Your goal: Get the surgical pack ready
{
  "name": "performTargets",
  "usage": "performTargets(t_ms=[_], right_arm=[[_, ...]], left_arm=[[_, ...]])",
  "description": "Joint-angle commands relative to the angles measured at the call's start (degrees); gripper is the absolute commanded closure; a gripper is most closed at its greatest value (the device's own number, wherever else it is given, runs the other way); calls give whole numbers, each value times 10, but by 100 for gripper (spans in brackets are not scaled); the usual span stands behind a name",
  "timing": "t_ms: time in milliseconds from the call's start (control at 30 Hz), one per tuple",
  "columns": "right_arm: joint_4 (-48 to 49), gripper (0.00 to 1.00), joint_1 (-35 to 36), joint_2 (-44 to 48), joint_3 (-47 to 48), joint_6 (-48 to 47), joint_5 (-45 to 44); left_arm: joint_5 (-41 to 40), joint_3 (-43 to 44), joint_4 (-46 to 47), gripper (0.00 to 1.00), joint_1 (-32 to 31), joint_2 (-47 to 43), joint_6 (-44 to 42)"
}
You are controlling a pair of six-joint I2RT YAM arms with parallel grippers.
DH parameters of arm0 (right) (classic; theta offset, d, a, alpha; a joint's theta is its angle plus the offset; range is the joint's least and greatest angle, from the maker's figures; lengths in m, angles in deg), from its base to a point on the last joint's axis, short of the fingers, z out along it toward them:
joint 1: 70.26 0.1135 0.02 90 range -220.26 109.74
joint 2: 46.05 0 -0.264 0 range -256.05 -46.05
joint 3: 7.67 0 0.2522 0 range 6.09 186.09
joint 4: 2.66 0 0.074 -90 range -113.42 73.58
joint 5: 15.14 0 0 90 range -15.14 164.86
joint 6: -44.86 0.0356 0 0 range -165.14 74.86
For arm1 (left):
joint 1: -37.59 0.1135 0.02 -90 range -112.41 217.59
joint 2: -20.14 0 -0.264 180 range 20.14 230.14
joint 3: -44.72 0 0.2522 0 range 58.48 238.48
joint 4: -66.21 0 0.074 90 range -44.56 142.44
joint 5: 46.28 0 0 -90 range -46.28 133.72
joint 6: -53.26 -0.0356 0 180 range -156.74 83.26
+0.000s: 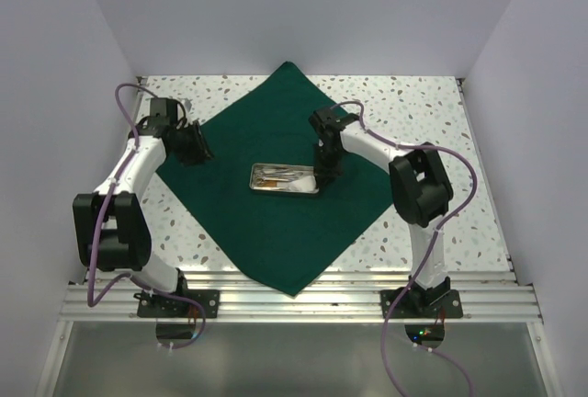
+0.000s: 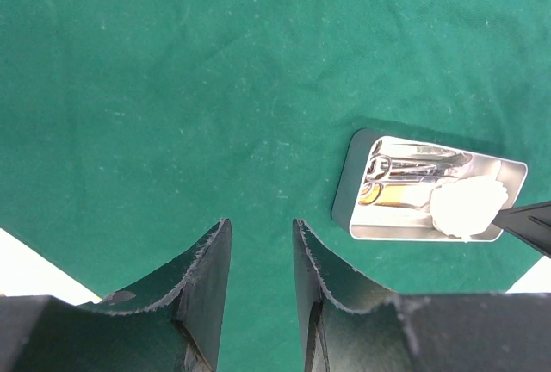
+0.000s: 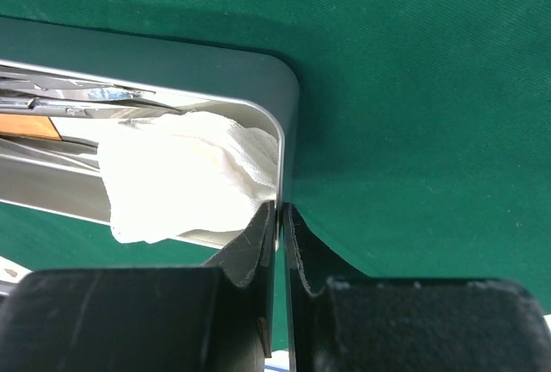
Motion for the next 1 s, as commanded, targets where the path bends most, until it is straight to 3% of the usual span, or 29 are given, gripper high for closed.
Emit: performTargets(t_ms=[0, 500, 967], right_arm=[[-2, 100, 4, 1, 23, -7, 6], [-21, 100, 17, -17, 60, -24, -19], [6, 100, 17, -26, 48, 5, -1]], left_arm=[[-2, 28, 6, 62, 0, 8, -12], [10, 23, -1, 62, 7, 25, 10], [15, 68, -33, 62, 7, 45, 11]])
